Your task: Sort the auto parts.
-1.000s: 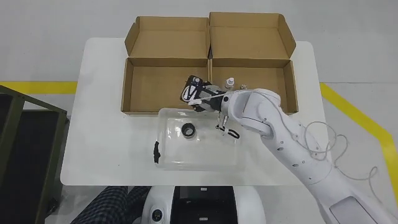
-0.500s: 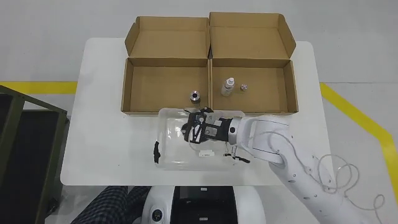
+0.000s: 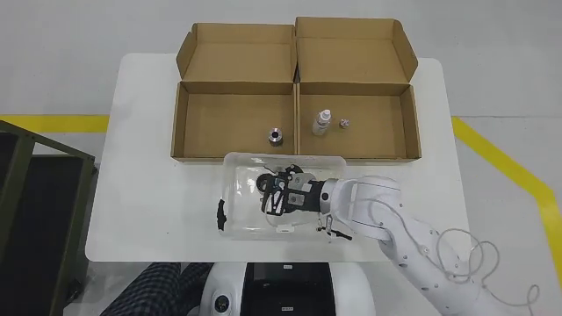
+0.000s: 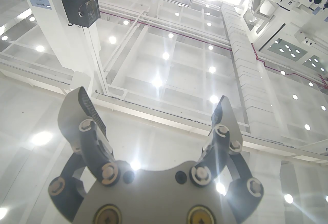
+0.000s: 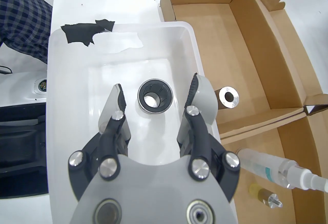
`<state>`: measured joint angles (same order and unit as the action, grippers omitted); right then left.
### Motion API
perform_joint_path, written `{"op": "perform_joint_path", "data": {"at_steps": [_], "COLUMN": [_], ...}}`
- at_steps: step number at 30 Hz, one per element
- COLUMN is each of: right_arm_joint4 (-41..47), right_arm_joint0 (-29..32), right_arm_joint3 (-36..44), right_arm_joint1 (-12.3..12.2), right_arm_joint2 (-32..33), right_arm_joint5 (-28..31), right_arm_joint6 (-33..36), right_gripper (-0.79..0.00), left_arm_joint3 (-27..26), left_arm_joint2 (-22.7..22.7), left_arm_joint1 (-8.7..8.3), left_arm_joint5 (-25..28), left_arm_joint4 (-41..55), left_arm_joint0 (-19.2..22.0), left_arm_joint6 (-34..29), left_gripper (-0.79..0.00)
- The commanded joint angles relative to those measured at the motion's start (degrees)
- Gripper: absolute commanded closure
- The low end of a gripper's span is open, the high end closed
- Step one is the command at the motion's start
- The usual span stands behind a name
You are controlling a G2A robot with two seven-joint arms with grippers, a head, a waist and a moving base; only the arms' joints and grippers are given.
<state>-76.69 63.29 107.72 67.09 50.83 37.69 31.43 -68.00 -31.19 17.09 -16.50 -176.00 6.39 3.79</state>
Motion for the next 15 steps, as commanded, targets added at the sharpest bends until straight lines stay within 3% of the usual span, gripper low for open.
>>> {"op": "perform_joint_path", "data": {"at_steps": [1,8,15], "right_arm_joint4": [0.02,-0.30,-0.64], "right_arm_joint0": [-0.28,-1.68,-3.21], "right_arm_joint3": [-0.60,-3.42,-6.63], "right_arm_joint1": [0.08,0.59,1.25], "right_arm_joint2": [-0.28,-1.74,-3.48], "right_arm_joint5": [-0.02,-0.90,-1.86], "right_arm_joint6": [0.05,0.45,0.71], "right_gripper": [-0.505,-0.563,-0.536], "left_arm_joint3": [0.00,0.00,0.00], "left_arm_joint2": [0.00,0.00,0.00], "left_arm_joint1": [0.00,0.00,0.00], "left_arm_joint5": [0.00,0.00,0.00], "left_arm_joint4": [0.00,0.00,0.00], "left_arm_joint0": [0.00,0.00,0.00], "left_arm_joint6": [0.00,0.00,0.00], "left_gripper": [-0.785,-0.785,-0.785]}}
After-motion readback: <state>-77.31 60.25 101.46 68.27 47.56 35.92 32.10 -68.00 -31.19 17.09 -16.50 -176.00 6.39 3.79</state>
